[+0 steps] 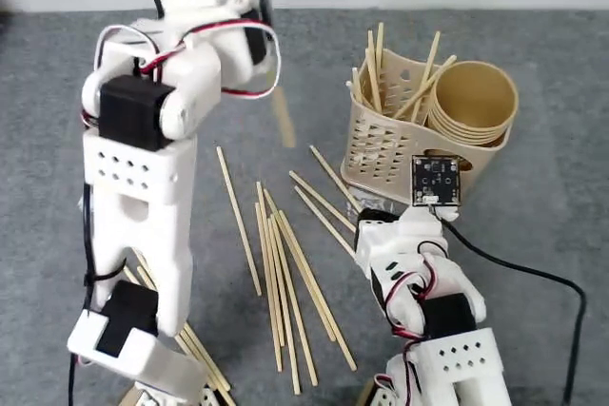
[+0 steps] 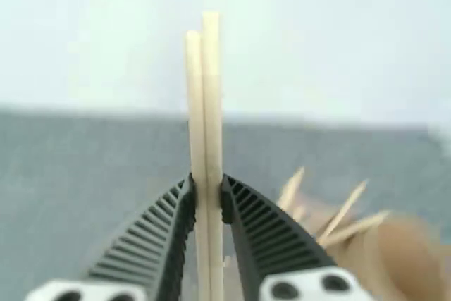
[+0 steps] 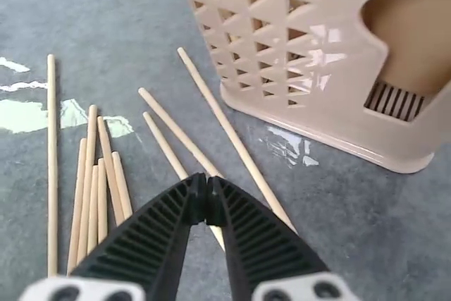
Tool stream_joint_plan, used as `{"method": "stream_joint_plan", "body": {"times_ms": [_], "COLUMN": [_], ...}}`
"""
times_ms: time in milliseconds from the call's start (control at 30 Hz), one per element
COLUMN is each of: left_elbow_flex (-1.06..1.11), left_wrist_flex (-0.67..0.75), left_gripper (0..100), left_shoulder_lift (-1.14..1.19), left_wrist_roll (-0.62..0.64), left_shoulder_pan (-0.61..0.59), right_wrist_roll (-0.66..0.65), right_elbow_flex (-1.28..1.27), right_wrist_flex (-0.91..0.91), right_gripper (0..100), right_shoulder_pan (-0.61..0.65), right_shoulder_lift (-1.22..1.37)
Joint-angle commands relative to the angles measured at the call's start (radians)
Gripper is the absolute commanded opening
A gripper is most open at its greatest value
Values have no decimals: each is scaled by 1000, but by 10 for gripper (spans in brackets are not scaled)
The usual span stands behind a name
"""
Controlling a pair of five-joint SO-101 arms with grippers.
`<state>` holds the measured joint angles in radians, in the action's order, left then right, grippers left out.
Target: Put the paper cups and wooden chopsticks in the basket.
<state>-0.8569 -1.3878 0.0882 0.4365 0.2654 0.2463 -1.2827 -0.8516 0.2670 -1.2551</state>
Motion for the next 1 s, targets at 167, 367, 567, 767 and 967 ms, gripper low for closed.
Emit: {"method": "stream_joint_plan", "body": {"times_ms": [167,367,567,767,967], "left_elbow_flex": [4,242,530,633,759], "left_wrist_flex": [358,624,852,858,853], "left_gripper": [11,11,11,12,54], "left_shoulder_lift": [-52,-52,-64,-64,-86], "left_wrist_roll": [77,18,-48,-74,-121], "left_shoulder_pan": [130,198,216,213,218], "right_wrist_roll": [9,9,9,9,9], "right_elbow_flex": [6,6,6,6,6], "right_wrist_flex": [12,12,12,12,12], "right_gripper": [9,9,9,9,9], "right_shoulder_pan": [-12,-12,-12,-12,-12], "right_shoulder_lift": [-19,-19,-19,-19,-19]}}
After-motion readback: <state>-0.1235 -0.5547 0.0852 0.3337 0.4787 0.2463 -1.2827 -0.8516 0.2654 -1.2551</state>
